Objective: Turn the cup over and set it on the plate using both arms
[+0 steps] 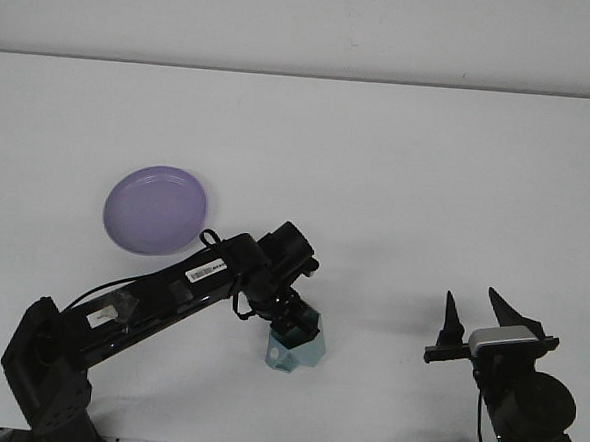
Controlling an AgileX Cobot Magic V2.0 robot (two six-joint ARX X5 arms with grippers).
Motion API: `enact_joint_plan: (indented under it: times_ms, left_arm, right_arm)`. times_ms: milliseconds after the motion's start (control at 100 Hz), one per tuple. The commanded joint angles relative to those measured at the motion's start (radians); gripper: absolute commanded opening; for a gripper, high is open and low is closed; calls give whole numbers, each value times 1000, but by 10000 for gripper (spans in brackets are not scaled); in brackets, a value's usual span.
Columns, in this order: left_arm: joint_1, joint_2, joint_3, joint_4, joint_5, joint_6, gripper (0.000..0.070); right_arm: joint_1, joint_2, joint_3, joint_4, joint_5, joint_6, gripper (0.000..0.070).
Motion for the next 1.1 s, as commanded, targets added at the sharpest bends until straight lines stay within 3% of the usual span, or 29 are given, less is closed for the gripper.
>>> enact_joint_plan:
  times_ms: [0, 250, 440, 590, 850, 1090]
  left_arm:
    - [-12, 22, 31, -2, -2, 11, 13]
    - [26, -45, 98, -3, -50, 13, 13]
    - [135, -133, 160, -36, -77, 38, 13]
    - [284, -171, 248, -125, -167, 89, 13]
    - [586, -172, 338, -184, -169, 171, 13]
    - [801, -118, 338, -187, -170, 199, 13]
  right_arm:
    - [0, 2, 6, 11, 0, 11, 412]
    - [0, 2, 6, 10, 0, 11, 412]
    - [0, 2, 6, 10, 0, 11, 412]
    - [1, 1, 6, 10, 0, 11, 412]
    - [1, 1, 6, 10, 0, 11, 412]
    - [1, 2, 6, 8, 0, 15, 412]
